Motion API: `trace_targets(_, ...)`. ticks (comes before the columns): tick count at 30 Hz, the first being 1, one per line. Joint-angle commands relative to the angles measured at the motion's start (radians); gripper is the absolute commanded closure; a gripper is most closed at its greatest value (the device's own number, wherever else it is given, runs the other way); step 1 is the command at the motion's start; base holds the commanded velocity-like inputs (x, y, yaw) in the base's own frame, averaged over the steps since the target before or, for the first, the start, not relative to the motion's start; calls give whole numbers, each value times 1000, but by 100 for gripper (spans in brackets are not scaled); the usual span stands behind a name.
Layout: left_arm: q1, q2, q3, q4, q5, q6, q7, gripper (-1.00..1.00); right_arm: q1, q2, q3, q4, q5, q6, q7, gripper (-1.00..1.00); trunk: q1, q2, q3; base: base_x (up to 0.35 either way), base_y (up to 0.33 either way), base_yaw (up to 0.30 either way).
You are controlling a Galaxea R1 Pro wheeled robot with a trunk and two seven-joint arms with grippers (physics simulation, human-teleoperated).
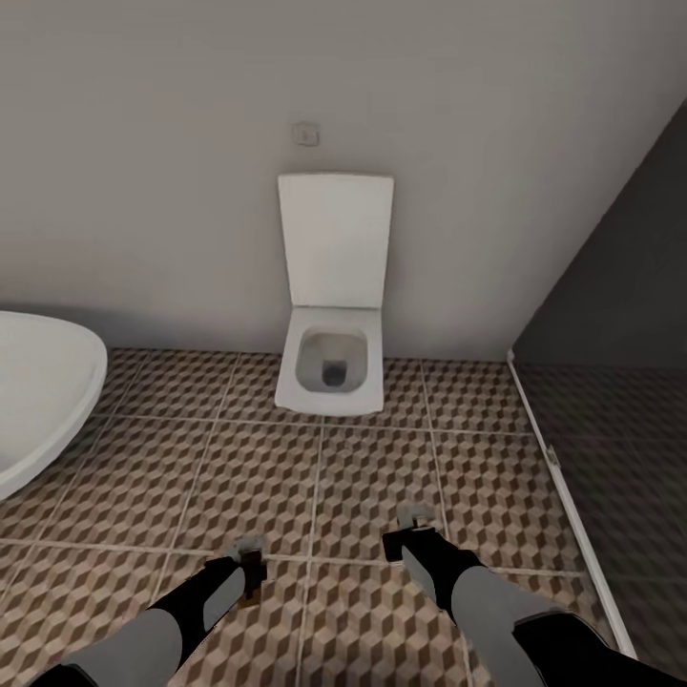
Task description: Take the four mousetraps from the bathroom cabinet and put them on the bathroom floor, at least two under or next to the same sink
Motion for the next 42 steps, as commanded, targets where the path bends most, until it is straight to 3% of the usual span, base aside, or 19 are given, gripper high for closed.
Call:
trace_targets(1, 0, 1, -6, -3, 3, 5, 9, 100, 0, 0, 7, -2, -2, 5, 0, 100, 1, 0, -1, 339, 0, 5)
trace_targets(10, 0, -8, -12, -8, -5, 6, 7, 100, 0, 0, 7, -1, -13, -14, 0, 100, 1, 0, -1, 235, 0, 2)
trace_targets(16, 0, -4, -13, -8, -31, -17, -2, 100, 0, 0, 6, -1, -16, -31, 0, 100, 1, 0, -1, 30, 0, 0)
trace_targets(24, 0, -2, -11, -17, -41, -49, -9, 100, 0, 0, 6, -1, -18, -78, -3, 100, 31, -56, -26, 4, 0, 0)
trace_targets(29, 0, -49, -11, -75, -45, -31, -9, 100, 0, 0, 7, -4, -17, -82, -5, 100, 50, -91, -41, 0, 0, 0)
trace_targets(35, 0, -71, -12, -149, -87, 18, -9, 100, 0, 0, 8, -18, -17, -66, -5, 100, 73, -133, -60, 0, 0, 0)
trace_targets(42, 0, -70, -10, -188, -128, 29, -9, 100, 0, 0, 8, -60, -17, -42, -3, 100, 100, -182, -82, 0, 0, 0)
